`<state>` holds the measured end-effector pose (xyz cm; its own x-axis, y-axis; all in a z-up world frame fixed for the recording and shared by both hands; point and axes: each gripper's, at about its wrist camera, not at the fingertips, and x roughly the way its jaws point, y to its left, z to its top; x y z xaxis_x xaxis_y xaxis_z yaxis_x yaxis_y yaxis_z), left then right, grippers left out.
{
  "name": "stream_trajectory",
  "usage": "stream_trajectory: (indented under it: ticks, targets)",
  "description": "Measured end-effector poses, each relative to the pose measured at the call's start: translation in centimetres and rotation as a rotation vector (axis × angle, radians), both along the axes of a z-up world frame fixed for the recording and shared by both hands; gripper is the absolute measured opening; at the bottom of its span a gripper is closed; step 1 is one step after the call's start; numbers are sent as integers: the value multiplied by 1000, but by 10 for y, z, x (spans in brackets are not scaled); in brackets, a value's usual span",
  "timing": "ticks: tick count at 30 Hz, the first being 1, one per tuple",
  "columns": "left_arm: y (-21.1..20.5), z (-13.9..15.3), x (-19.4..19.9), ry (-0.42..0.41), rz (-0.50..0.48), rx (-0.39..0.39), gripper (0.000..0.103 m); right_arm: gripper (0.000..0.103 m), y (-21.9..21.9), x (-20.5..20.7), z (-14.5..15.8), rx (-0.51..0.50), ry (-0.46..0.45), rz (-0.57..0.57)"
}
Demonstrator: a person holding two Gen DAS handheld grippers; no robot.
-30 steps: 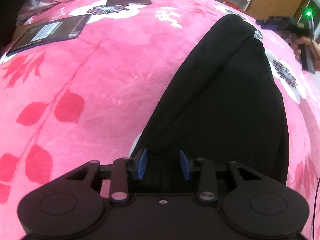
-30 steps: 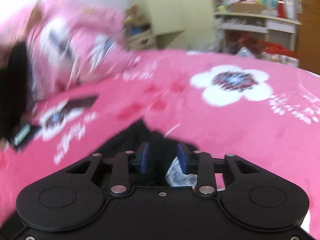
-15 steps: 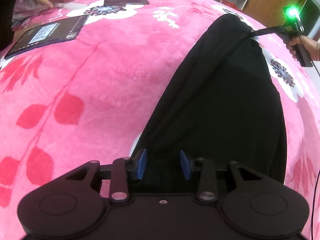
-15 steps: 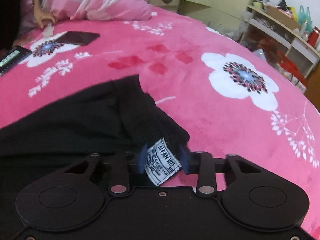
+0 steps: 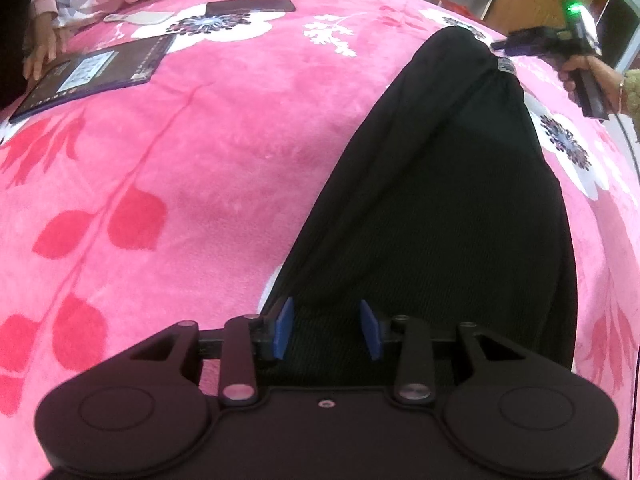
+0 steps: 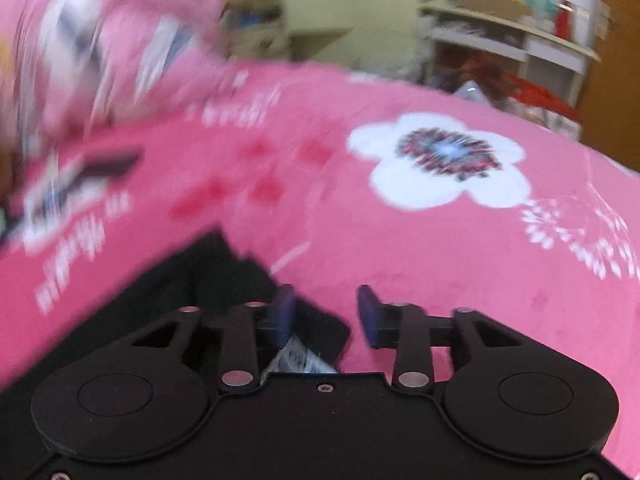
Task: Fold clothes
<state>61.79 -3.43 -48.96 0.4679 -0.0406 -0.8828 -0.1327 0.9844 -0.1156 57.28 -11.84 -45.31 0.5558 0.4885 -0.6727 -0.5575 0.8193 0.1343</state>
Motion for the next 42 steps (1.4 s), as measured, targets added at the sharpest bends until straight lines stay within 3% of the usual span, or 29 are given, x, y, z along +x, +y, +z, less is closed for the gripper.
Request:
stream_trajectory:
  ticks: [2,5,8,11,16,20,24,29,33,36,38,42]
  targets:
    - [0,4,-2,-3,4,2,35,43,-13,-7,17,74,-10,-13]
    - [0,11,-6,-6,9,1,35,43,0,-24,21,75,27,124]
    - [-3,19,-12,-8,3,-12,36,43,28,-40,8,60,95,275]
    - [-9,13,-23,15,-19,-2,37,43,55,-45,-11,29,106,321]
    - [-1,2,-35,10,8,2,37,32,62,-18,-25,23,83,153]
    - [7,4,-39,0,51,-20,37,33,34,7,-16,110,91,-110]
    - [15,17,-47,-11,90,-20,37,34,13,-4,1,166,90,-164]
    - [23,47,-74,-16,107,-28,37,37,9,-83,38,137,113,33]
    - [19,64,-115,37,109,-68,38,38,38,-168,48,-34,108,247]
    - [8,64,-147,91,117,-86,38,38,63,-245,39,-201,54,382]
    - [1,59,-169,130,132,-95,38,38,74,-277,24,-229,91,395]
    - [-11,44,-213,209,169,-125,38,38,89,-326,10,-308,38,455]
